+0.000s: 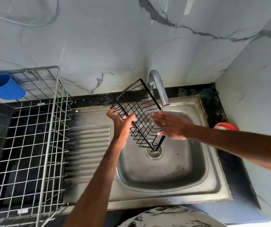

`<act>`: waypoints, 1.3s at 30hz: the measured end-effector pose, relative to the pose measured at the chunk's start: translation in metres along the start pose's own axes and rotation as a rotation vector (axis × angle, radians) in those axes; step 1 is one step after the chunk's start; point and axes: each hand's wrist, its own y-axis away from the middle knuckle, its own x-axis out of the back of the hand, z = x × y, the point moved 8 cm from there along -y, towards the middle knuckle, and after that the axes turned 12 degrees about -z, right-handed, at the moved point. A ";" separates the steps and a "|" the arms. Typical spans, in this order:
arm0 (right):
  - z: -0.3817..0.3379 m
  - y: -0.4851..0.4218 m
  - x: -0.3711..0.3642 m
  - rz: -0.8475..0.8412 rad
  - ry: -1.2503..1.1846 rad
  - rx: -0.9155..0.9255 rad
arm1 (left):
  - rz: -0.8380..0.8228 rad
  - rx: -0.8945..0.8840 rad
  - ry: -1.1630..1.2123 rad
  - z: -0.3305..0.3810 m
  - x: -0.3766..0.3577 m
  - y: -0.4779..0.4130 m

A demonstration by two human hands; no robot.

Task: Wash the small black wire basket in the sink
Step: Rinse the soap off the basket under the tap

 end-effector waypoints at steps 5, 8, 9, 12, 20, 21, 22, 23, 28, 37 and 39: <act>-0.021 0.017 -0.011 -0.053 0.063 0.227 | -0.026 -0.019 0.002 0.005 0.000 0.004; 0.000 0.013 0.019 0.022 0.058 0.185 | -0.062 -0.008 -0.012 -0.001 -0.006 0.003; 0.010 0.008 0.031 0.069 0.019 0.136 | -0.069 0.005 -0.019 -0.006 -0.006 0.002; 0.031 -0.007 0.060 0.125 0.045 0.013 | -0.087 0.055 -0.059 -0.017 -0.007 0.000; -0.013 0.020 -0.010 -0.118 0.003 0.179 | -0.037 0.097 -0.016 -0.007 0.004 0.001; -0.015 0.025 -0.014 -0.110 -0.118 0.182 | -0.038 0.123 -0.004 -0.007 0.004 0.003; -0.013 0.030 -0.012 -0.046 -0.316 0.159 | -0.039 0.141 0.022 -0.010 0.003 0.003; -0.007 0.034 -0.004 0.062 -0.506 0.115 | -0.027 0.161 0.058 -0.010 0.002 0.006; 0.005 0.057 0.015 0.424 -0.914 -0.181 | -0.078 0.282 0.110 -0.019 -0.015 0.008; -0.018 0.044 -0.006 0.177 -1.130 -0.326 | -0.098 0.285 0.087 -0.021 -0.014 0.011; -0.025 0.045 -0.001 0.166 -1.124 -0.285 | -0.076 0.291 0.064 -0.024 -0.007 0.014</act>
